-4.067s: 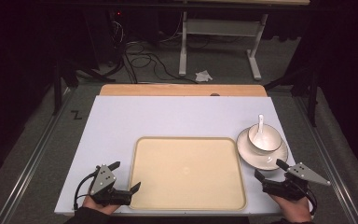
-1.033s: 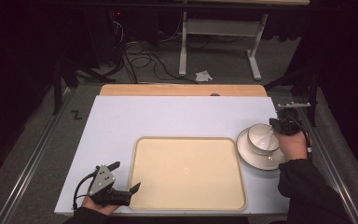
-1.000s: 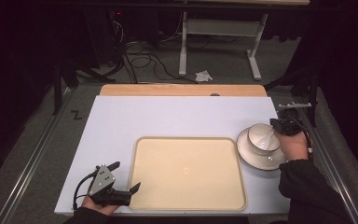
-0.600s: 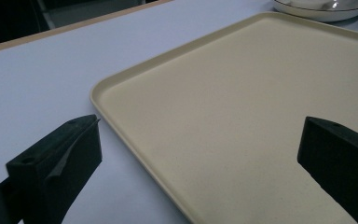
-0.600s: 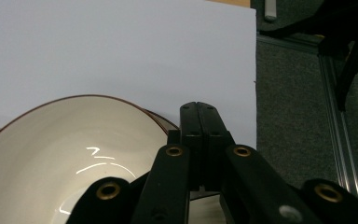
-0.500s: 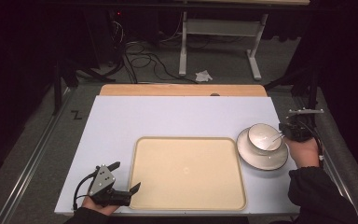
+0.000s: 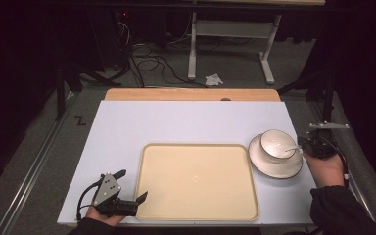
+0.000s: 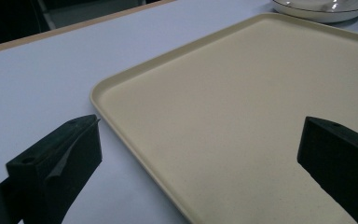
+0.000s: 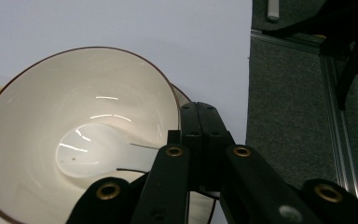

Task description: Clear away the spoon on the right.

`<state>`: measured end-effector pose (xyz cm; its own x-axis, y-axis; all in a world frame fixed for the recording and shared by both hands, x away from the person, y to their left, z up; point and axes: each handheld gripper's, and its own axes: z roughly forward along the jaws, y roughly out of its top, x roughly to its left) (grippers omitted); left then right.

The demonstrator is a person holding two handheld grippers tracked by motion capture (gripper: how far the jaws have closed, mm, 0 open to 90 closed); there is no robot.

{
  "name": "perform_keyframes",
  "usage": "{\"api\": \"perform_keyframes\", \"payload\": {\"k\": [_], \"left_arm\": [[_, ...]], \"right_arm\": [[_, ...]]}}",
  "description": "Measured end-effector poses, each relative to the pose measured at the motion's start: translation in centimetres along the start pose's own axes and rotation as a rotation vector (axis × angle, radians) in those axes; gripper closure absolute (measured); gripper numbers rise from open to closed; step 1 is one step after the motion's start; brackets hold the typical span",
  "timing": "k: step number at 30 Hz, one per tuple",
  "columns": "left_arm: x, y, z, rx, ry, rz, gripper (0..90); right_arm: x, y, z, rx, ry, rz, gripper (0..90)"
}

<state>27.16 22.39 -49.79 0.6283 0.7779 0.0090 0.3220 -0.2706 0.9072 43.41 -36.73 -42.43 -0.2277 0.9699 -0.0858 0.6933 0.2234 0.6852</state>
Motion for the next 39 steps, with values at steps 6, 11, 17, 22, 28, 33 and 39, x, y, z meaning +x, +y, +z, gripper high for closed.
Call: {"api": "perform_keyframes", "payload": {"k": [6, 11, 17, 22, 28, 33, 39], "left_arm": [[0.0, 0.0, 0.0, 0.004, 0.001, 0.003, 0.3], [0.1, -0.1, 0.1, 0.004, 0.002, -0.001, 0.3], [0.0, -0.1, 0.2, 0.007, 0.003, -0.002, 0.3], [0.1, -0.1, 0.1, 0.007, 0.005, -0.003, 0.3], [0.0, -0.1, 0.1, 0.009, 0.003, -0.002, 0.3], [0.0, -0.1, 0.1, 0.010, 0.003, -0.001, 0.3], [0.0, -0.1, 0.1, 0.011, 0.003, 0.000, 0.3]], "right_arm": [[0.1, -1.0, -0.7, -0.010, 0.014, 0.000, 90.0], [0.4, -2.0, -1.4, -0.034, 0.039, -0.005, 90.0], [0.4, -2.4, -1.8, -0.053, 0.051, -0.006, 90.0], [-0.3, -2.7, -1.9, -0.056, 0.052, 0.003, 90.0], [-0.5, -3.7, -2.3, -0.066, 0.064, 0.009, 90.0], [-0.1, -4.5, -2.7, -0.081, 0.074, 0.005, 90.0], [0.5, -5.2, -3.3, -0.106, 0.082, -0.018, 90.0]]}}
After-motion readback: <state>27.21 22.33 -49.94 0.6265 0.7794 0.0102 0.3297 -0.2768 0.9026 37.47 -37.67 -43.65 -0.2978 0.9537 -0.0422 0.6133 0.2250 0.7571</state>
